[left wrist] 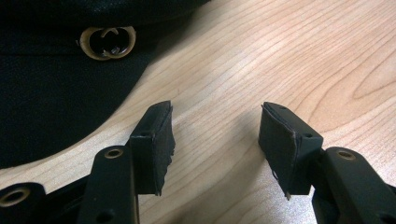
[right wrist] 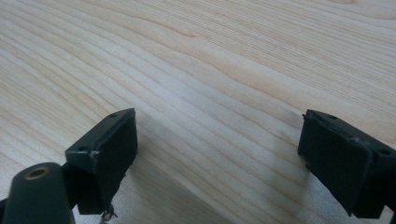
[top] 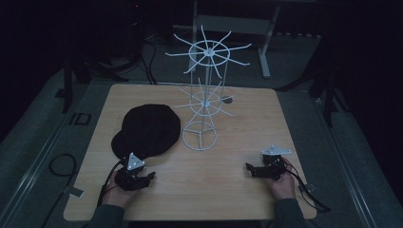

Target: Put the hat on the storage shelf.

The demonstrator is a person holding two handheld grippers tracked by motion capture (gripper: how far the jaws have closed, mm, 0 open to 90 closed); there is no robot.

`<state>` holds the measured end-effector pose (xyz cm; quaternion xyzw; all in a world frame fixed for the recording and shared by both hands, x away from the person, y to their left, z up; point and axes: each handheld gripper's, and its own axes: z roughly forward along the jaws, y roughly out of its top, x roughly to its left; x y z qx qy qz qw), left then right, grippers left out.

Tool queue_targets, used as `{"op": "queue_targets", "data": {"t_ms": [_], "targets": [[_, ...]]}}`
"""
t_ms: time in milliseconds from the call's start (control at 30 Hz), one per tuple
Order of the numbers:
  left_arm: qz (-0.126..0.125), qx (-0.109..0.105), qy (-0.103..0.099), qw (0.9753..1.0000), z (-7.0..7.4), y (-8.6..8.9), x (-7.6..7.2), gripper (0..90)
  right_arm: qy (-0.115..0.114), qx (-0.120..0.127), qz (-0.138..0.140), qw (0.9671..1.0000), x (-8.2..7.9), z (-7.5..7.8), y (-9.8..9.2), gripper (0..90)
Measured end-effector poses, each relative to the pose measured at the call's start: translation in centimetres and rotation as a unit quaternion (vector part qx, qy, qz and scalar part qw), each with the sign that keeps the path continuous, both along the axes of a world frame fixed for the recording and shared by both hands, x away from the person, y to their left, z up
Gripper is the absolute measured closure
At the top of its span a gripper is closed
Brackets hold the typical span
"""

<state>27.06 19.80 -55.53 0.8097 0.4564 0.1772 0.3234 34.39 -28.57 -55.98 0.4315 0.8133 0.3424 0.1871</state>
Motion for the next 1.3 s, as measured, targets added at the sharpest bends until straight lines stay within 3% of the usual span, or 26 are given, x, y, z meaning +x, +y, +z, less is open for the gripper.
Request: {"op": "queue_targets", "data": {"t_ms": [133,333,433,600,733,800,967,1100,1300], "targets": [[0.003,0.000,0.001,1.0000,0.0,0.0,-0.1,46.1,0.000,0.000,-0.001,1.0000,0.0,0.0,0.0,11.8],[0.000,0.000,0.009,1.0000,0.3,0.2,-0.3,55.0,-0.001,0.000,-0.003,1.0000,-0.1,0.0,0.0,11.9],[-0.009,0.010,0.023,0.9996,0.6,0.1,-0.2,56.8,0.000,0.000,-0.003,1.0000,-0.1,0.0,0.0,11.9],[-0.017,0.016,0.024,0.9994,1.1,-0.1,-0.4,56.9,0.000,0.000,-0.004,1.0000,-0.1,0.0,0.1,11.9],[-0.017,0.020,0.013,0.9996,2.0,-0.1,-0.6,55.8,0.000,0.000,-0.004,1.0000,-0.2,0.0,0.1,11.9],[-0.015,0.027,0.000,0.9995,3.2,0.2,-0.7,55.1,0.000,0.000,-0.005,1.0000,-0.2,0.0,0.1,11.9],[-0.019,0.031,-0.009,0.9993,4.8,0.4,-0.6,51.9,0.000,0.000,-0.005,1.0000,-0.2,0.0,0.1,11.9],[-0.014,0.021,-0.021,0.9995,6.4,0.8,-0.3,48.7,-0.001,0.000,-0.005,1.0000,-0.2,0.0,0.1,11.9],[-0.015,0.027,-0.029,0.9991,8.0,0.9,0.6,45.8,0.000,0.000,-0.006,1.0000,-0.2,0.0,0.1,11.9]]}}
